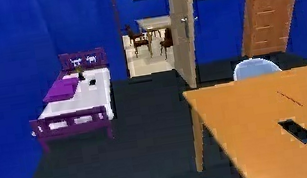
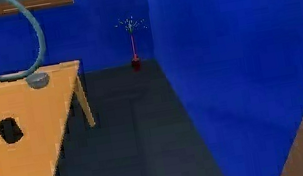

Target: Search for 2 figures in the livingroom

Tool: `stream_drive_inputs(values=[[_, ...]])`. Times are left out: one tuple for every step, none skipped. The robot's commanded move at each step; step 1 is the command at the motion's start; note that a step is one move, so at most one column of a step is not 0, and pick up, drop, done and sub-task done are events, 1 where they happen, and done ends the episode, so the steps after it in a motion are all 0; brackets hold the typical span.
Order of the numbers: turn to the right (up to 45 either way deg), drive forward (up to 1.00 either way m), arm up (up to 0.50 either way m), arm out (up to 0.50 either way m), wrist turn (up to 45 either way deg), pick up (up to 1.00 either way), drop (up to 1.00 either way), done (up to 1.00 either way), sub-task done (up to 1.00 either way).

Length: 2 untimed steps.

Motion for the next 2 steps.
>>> stream_drive_inputs(values=[[0.0, 1.0, 0.0, 0.0, 0.0, 0.0, 0.0, 0.0, 0.0], [0.0, 0.55, 0.0, 0.0, 0.0, 0.0, 0.0, 0.0, 0.0]])
